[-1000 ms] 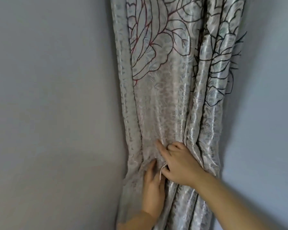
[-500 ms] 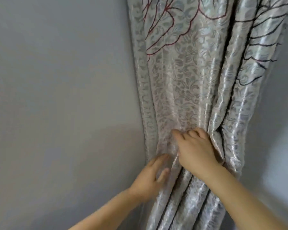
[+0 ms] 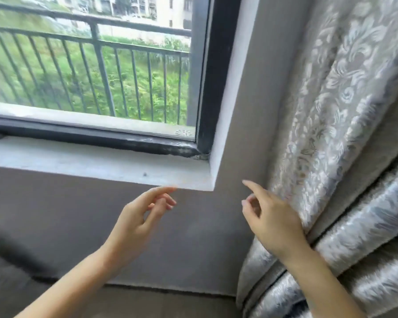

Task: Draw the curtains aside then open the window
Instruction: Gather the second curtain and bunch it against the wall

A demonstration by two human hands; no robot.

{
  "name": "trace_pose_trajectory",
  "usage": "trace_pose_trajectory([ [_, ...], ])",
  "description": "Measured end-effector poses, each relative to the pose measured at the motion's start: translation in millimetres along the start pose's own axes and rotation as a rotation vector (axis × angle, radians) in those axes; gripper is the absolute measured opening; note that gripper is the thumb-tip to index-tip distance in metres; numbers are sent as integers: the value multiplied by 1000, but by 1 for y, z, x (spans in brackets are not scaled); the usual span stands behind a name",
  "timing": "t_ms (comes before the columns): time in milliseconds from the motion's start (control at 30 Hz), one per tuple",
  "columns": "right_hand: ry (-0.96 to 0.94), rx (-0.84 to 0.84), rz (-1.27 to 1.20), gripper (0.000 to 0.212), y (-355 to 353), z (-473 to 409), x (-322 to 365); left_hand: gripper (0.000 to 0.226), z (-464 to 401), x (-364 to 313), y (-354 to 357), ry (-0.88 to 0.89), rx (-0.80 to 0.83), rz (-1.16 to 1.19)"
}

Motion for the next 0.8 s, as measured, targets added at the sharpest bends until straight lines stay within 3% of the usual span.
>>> trace_pose_trajectory([
  [333, 188, 394, -735, 45, 158, 51, 9, 29, 177, 74, -86, -541, -444, -127],
  [400, 181, 501, -778, 49, 174, 62, 15, 17, 213, 74, -86, -649, -533, -130],
  [533, 145, 716, -786, 52, 203, 84, 28, 33, 280, 62, -78, -819, -714, -156],
  [667, 119, 891, -790, 48, 227, 109, 43, 29, 338, 48, -61, -924, -880, -148],
  [800, 55, 1044, -782, 44, 246, 127, 68, 49, 379, 38, -52, -1019, -1014, -131],
])
Point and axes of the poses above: each hand's wrist, its own z-axis away from the middle knuckle, its own y-axis out of the palm, x = y × z, the point moved 4 cm from there along -z, towards the middle knuckle, and after that the axes turned 8 degrees about -z, right-handed, at the moved point
